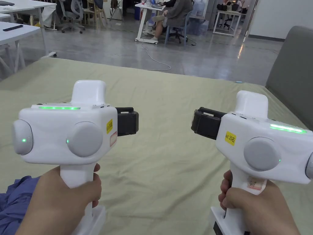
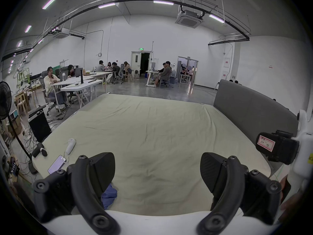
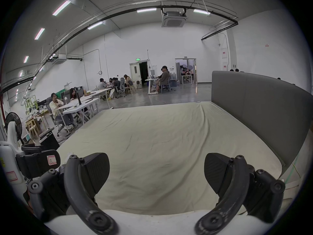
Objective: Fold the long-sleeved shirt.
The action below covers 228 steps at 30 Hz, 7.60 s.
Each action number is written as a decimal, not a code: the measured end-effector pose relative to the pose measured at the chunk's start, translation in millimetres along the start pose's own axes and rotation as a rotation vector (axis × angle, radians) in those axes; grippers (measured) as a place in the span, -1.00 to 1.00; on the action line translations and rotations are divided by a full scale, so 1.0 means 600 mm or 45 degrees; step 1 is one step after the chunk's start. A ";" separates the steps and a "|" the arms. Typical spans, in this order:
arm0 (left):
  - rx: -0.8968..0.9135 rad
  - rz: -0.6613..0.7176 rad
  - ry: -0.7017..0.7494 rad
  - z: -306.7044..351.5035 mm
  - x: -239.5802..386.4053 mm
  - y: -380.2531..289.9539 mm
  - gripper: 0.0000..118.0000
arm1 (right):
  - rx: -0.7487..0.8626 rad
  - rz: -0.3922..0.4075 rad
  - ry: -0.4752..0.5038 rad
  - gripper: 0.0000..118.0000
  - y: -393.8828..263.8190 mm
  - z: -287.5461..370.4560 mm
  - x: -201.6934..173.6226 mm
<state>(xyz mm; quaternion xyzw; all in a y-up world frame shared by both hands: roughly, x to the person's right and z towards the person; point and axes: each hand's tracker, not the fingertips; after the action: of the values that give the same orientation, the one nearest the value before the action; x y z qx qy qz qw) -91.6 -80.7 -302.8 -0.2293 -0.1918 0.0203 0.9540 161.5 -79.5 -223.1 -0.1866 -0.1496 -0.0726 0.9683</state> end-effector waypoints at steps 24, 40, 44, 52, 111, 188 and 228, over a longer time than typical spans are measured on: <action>0.044 -0.025 0.001 0.001 -0.002 -0.007 -0.39 | -0.021 -0.004 0.037 0.08 -0.001 -0.005 -0.003; 0.082 -0.030 0.186 0.052 -0.125 -0.030 -0.96 | -0.009 0.106 0.182 -1.00 -0.023 -0.031 -0.151; -0.025 0.113 0.395 0.086 -0.266 -0.038 -0.96 | -0.083 0.196 0.681 -1.00 -0.047 -0.009 -0.283; -0.185 0.201 0.393 0.037 -0.381 -0.131 0.90 | -0.206 0.233 0.920 -1.00 -0.090 -0.012 -0.319; -0.550 0.033 -0.203 -0.210 -0.032 -0.137 0.73 | -0.146 -0.047 0.437 -1.00 -0.092 0.029 0.094; 0.060 0.439 -0.161 -0.341 -0.200 0.641 -1.00 | -0.224 -0.094 -0.024 -0.91 0.595 -0.273 0.121; -1.116 0.299 -0.050 -0.349 -0.304 -0.242 -1.00 | -1.144 -0.224 -0.059 -0.91 -0.273 -0.347 0.323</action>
<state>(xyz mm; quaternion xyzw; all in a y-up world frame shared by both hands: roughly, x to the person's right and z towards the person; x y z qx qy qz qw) -188.9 -323.2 -475.0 -0.6312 -0.1732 0.0498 0.7544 366.9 -326.4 -290.2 -0.5761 -0.1403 -0.2080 0.7779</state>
